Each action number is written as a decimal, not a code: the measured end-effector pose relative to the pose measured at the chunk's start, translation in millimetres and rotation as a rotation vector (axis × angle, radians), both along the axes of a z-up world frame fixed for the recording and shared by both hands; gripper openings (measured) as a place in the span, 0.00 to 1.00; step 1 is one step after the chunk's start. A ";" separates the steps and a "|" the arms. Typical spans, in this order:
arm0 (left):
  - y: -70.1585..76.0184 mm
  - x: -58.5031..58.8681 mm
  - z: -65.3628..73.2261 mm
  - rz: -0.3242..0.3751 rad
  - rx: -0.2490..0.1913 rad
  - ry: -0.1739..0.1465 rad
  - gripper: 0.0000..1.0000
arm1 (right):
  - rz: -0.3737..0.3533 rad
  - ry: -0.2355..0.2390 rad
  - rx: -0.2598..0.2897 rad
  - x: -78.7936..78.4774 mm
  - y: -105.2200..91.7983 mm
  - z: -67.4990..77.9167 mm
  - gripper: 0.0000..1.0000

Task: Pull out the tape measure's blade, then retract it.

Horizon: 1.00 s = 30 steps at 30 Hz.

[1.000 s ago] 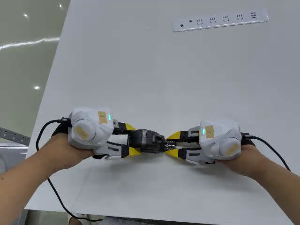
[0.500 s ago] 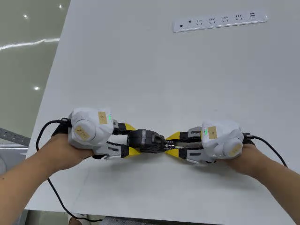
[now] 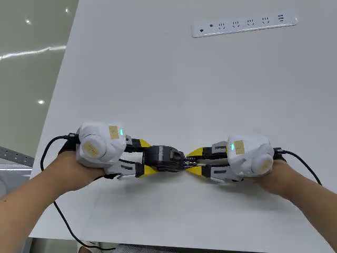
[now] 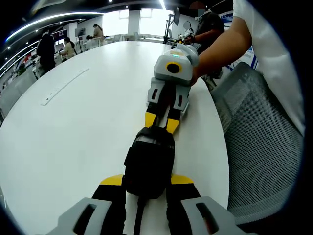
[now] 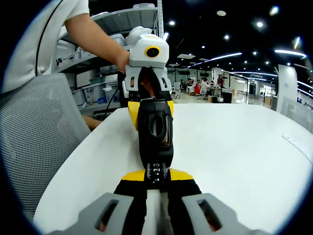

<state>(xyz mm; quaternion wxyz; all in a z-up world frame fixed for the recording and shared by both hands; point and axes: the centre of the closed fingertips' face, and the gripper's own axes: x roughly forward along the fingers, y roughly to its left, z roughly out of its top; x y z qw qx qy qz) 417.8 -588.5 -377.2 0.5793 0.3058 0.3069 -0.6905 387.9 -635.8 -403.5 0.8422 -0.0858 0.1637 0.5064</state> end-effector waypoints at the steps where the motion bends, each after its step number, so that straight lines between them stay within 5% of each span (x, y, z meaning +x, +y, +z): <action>1: -0.2 -0.1 0.0 -0.003 0.002 0.002 0.29 | -0.002 -0.001 -0.001 0.1 -1.1 -0.2 0.13; 30: -1.1 -2.3 -1.5 -0.026 0.015 -0.024 0.28 | -0.059 0.095 0.067 -22.2 -42.1 2.6 0.13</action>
